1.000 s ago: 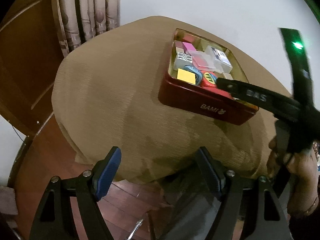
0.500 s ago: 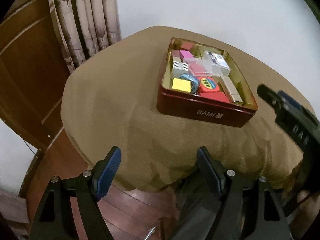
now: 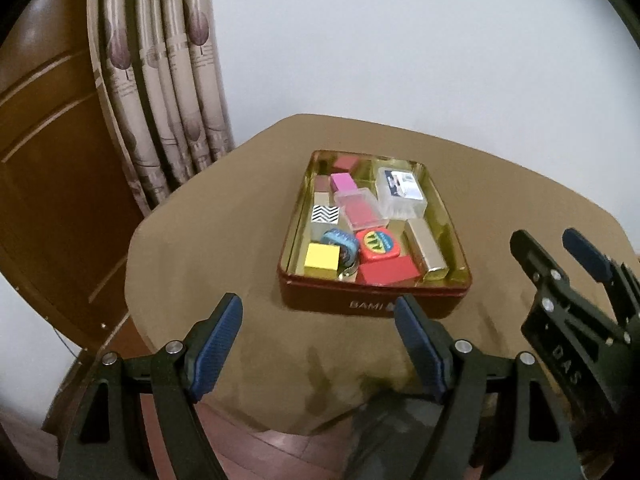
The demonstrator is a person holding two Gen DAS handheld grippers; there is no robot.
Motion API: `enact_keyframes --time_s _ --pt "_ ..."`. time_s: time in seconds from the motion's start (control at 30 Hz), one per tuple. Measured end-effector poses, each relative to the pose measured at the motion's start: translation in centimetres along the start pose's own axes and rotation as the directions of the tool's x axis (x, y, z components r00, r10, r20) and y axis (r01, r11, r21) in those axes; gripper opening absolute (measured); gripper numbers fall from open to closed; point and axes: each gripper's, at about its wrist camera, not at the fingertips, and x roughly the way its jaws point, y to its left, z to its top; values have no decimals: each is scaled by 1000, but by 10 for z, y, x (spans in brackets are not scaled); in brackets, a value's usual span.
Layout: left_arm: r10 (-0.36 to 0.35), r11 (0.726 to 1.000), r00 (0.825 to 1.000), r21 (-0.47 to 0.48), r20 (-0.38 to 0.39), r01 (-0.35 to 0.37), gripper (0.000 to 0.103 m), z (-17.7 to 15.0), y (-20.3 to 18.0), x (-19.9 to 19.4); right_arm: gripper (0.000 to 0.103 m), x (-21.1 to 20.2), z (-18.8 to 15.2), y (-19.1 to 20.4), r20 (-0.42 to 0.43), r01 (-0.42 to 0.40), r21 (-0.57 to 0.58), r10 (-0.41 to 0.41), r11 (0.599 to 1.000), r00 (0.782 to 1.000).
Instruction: Organize rigid objects
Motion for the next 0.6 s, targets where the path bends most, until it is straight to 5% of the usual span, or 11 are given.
enact_keyframes --time_s 0.6 --pt "-41 998 999 36 -18 41 75 10 -6 17 69 -1 0 8 31 24 -2 -24 1000 999"
